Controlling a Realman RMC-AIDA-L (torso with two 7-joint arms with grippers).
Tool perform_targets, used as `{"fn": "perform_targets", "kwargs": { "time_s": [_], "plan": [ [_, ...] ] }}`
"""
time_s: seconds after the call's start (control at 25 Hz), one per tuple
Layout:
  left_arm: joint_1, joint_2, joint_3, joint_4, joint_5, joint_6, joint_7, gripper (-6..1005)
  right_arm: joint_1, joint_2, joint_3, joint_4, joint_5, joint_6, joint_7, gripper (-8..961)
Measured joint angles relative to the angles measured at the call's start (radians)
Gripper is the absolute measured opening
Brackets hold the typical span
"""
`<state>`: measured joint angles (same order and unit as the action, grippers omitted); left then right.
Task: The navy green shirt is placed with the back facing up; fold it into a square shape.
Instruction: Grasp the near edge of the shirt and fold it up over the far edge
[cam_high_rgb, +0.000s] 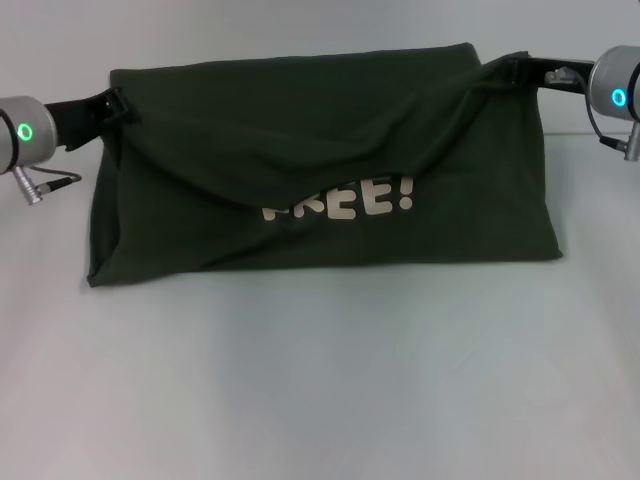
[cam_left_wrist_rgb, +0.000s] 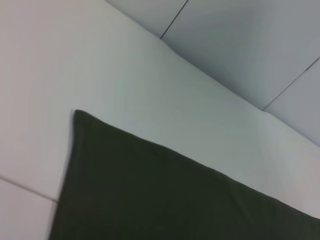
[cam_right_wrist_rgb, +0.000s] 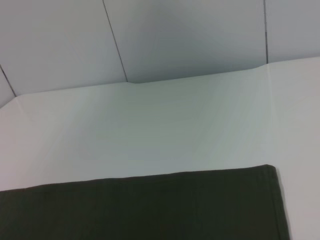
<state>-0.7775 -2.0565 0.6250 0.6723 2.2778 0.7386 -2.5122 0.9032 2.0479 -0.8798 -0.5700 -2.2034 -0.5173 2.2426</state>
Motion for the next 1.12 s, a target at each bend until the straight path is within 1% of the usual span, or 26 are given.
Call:
{"fn": "perform_targets", "kwargs": {
  "time_s": [0.32, 0.68, 0.96, 1.12],
  "plan": [
    [-0.004, -0.01, 0.044, -0.006, 0.0, -0.047, -0.006, 7, 0.006, 0.0, -0.027, 0.002, -0.002, 0.034, 0.0, 66],
    [0.001, -0.014, 0.044, 0.008, 0.0, -0.07, -0.026, 6, 0.026, 0.002, -0.035, -0.007, -0.002, 0.038, 0.0, 67],
    [0.004, -0.013, 0.049, 0.003, 0.0, -0.087, -0.02, 6, 0.048, 0.006, -0.086, 0.024, -0.002, 0.101, 0.0, 66],
    [0.004, -0.017, 0.108, -0.001, 0.0, -0.114, -0.015, 7, 0.053, 0.009, -0.132, 0.048, -0.003, 0.13, 0.0, 67]
  ]
}}
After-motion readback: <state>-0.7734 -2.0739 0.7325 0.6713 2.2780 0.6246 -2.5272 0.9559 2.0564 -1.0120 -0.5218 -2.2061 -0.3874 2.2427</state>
